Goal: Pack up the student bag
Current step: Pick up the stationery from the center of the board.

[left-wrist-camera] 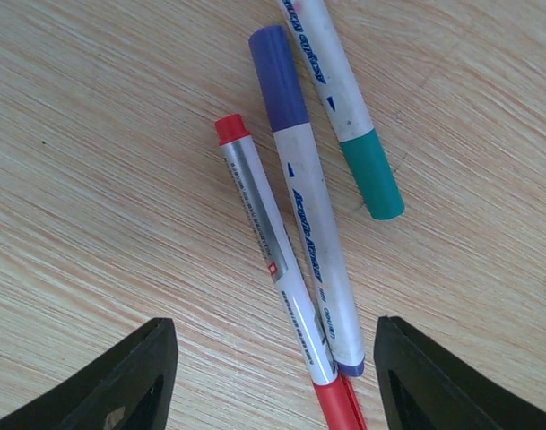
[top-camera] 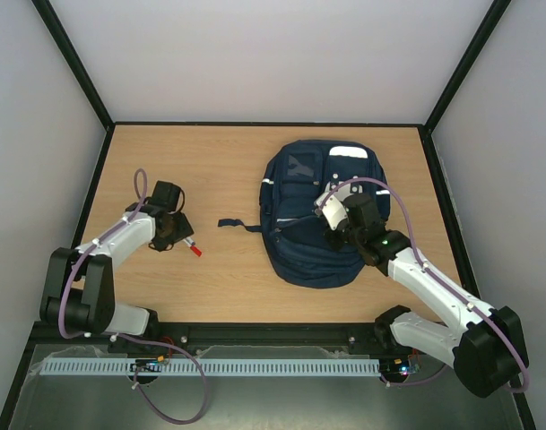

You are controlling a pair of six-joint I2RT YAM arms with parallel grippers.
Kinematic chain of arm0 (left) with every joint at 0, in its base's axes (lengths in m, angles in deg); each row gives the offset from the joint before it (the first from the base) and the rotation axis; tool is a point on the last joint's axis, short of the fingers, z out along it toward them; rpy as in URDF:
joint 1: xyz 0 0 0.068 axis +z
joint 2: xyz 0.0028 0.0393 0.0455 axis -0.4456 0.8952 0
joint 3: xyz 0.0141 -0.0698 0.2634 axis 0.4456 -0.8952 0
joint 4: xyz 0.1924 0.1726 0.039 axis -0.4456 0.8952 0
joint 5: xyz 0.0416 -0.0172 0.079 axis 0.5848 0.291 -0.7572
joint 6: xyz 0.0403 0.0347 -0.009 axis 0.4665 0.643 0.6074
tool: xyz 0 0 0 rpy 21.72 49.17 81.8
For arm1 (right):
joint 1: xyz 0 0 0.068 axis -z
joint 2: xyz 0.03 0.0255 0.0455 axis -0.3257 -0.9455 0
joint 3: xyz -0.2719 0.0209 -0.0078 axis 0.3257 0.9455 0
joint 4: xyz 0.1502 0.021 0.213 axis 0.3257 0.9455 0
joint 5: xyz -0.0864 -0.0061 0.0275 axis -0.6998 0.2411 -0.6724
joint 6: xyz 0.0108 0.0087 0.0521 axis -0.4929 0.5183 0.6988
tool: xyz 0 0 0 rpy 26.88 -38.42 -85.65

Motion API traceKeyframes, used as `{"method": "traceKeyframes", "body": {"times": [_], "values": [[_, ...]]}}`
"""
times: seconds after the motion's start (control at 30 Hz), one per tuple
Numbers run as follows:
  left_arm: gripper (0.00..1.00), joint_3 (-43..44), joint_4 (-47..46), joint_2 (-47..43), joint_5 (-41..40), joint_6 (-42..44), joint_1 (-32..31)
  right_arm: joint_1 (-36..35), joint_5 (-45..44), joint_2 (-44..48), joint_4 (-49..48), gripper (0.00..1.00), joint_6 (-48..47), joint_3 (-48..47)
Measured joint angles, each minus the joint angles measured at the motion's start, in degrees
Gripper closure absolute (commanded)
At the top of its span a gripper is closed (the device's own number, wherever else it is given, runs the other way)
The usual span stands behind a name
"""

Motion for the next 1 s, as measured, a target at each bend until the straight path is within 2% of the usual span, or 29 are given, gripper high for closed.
{"method": "traceKeyframes", "body": {"times": [0.07, 0.23, 0.87, 1.0], "values": [[0.46, -0.15, 0.0, 0.02, -0.02, -0.48, 0.0, 0.0, 0.04, 0.0, -0.09, 0.99, 0.02, 0.02], [0.52, -0.35, -0.02, 1.18, 0.13, -1.29, 0.0, 0.0, 0.11, 0.0, -0.11, 0.99, 0.02, 0.04], [0.58, -0.26, -1.97, 6.6, 1.57, -2.08, 0.0, 0.0, 0.37, 0.02, -0.55, 0.99, -0.2, 0.68], [0.65, -0.09, -1.97, 7.26, 1.53, -2.08, 0.0, 0.0, 0.37, 0.02, -0.61, 0.99, -0.22, 0.72]]}}
